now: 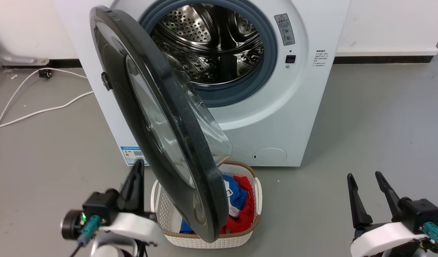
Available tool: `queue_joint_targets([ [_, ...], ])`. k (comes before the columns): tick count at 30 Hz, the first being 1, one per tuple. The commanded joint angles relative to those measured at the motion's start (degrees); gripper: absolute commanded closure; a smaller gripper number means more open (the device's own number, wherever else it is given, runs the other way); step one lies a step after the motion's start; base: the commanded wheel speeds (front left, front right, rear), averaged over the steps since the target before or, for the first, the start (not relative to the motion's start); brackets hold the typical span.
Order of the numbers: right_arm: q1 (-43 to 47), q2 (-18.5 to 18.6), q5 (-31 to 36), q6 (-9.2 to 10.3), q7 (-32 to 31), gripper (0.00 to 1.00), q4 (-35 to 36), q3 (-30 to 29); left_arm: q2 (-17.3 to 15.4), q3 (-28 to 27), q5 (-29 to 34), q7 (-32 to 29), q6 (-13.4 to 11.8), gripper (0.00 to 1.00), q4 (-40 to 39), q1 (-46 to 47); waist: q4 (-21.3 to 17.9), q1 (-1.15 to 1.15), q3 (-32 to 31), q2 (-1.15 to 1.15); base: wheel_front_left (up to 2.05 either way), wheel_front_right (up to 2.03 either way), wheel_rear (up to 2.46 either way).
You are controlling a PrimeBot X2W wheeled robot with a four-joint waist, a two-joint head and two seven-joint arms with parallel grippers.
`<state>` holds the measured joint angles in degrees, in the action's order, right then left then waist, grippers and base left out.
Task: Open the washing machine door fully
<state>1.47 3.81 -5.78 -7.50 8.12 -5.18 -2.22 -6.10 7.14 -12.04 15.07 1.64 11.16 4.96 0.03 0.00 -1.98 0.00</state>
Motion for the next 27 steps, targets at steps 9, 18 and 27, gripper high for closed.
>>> queue_joint_targets([
  [9,-0.4,-0.4,0.5,0.01,0.1,0.00,-0.7,-0.5,-0.4,-2.9,1.1,0.1,-1.1,1.00,-12.8,4.6,0.5,0.00,-0.4,0.00,0.00,0.00,0.00],
  [18,0.1,-0.7,0.9,0.01,0.2,0.00,-1.3,-1.0,0.2,0.2,3.9,-0.1,-0.3,1.00,-26.0,9.4,1.2,0.00,-1.3,0.00,0.00,0.00,0.00],
  [27,0.5,-0.8,1.2,0.01,-0.2,0.00,-1.2,-1.2,1.6,10.8,3.7,-5.1,2.2,1.00,-34.4,11.0,1.7,0.00,-1.3,0.00,0.00,0.00,0.00],
])
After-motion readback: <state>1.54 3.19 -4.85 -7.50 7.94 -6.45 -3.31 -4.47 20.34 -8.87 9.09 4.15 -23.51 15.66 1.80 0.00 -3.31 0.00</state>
